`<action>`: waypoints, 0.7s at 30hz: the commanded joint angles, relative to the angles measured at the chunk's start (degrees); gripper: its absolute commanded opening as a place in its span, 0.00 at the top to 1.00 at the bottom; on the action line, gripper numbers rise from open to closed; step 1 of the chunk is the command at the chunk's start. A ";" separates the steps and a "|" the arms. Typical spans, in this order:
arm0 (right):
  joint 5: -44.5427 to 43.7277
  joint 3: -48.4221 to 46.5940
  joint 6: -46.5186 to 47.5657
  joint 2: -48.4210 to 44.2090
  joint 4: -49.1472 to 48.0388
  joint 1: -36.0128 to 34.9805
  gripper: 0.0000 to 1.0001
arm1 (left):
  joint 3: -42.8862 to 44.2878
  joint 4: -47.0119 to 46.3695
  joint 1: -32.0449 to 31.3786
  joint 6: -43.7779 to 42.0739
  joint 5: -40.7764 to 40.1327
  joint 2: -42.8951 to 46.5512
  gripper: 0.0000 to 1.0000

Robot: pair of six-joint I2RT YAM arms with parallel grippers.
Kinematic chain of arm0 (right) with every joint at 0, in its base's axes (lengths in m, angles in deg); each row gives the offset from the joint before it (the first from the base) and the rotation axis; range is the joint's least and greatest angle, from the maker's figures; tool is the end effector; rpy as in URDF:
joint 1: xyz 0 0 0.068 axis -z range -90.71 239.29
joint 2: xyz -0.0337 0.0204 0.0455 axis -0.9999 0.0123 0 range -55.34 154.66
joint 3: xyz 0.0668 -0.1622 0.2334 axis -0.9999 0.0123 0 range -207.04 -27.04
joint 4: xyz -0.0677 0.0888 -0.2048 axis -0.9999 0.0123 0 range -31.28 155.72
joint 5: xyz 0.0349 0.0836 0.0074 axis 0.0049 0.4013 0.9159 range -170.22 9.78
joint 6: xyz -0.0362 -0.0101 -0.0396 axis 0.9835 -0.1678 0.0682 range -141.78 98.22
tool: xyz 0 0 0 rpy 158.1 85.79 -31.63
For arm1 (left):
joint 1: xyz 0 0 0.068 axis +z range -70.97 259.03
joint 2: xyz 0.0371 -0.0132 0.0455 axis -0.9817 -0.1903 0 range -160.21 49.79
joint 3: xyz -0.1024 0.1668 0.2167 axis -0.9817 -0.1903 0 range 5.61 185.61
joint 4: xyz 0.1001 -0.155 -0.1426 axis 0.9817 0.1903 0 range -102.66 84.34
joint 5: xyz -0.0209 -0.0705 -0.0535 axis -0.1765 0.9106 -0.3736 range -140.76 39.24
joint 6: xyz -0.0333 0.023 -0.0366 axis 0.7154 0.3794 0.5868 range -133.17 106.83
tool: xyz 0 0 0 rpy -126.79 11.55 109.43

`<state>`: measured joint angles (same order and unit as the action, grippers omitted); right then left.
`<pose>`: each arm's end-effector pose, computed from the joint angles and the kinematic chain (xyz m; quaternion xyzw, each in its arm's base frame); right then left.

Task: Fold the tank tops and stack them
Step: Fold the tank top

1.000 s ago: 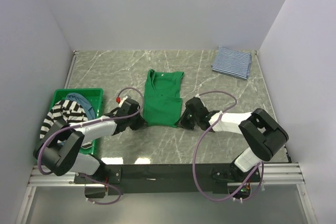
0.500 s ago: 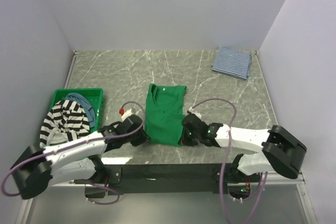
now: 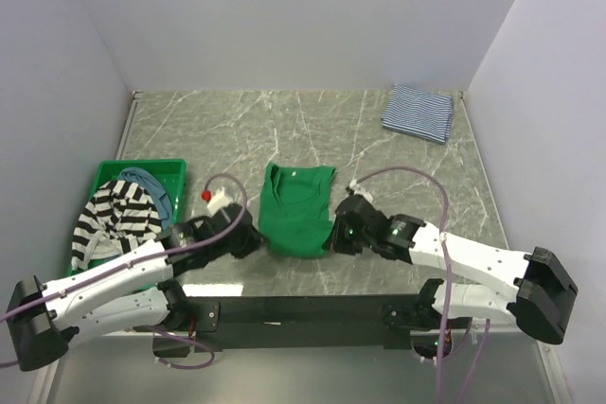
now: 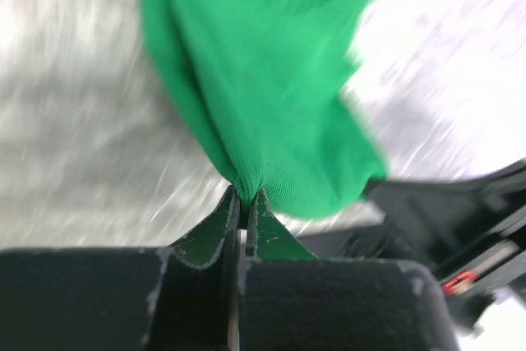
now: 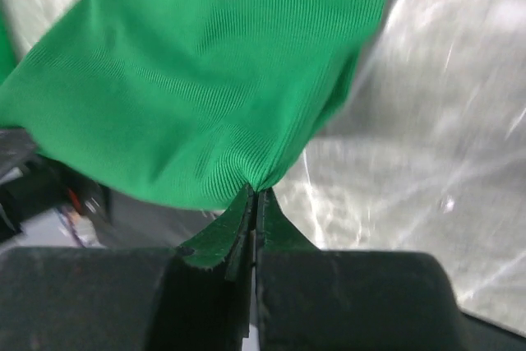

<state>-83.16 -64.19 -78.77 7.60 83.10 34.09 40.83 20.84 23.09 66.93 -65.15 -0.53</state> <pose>0.1048 0.1477 0.2419 0.0234 0.9396 0.2692 0.2100 0.0826 -0.1059 0.2518 -0.2375 0.8983 -0.2813 0.2400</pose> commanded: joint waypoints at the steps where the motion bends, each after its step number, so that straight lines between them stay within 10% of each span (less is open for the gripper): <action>1: 1.96 -4.86 4.94 2.09 -1.00 6.65 1.00 | 6.52 -3.43 6.62 -6.60 -0.65 -3.54 0.99; 16: 12.87 -38.33 17.88 36.88 -0.22 30.76 0.98 | 34.46 -23.38 32.20 -26.03 14.91 -42.11 0.98; 21: 11.47 -46.69 19.81 48.59 2.95 35.41 0.67 | 44.14 -25.23 35.02 -28.06 18.95 -57.07 0.48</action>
<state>-71.16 -107.53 -61.59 53.21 82.36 67.25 81.44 -0.87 56.64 42.10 -51.05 -53.84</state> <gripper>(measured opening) 0.307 0.468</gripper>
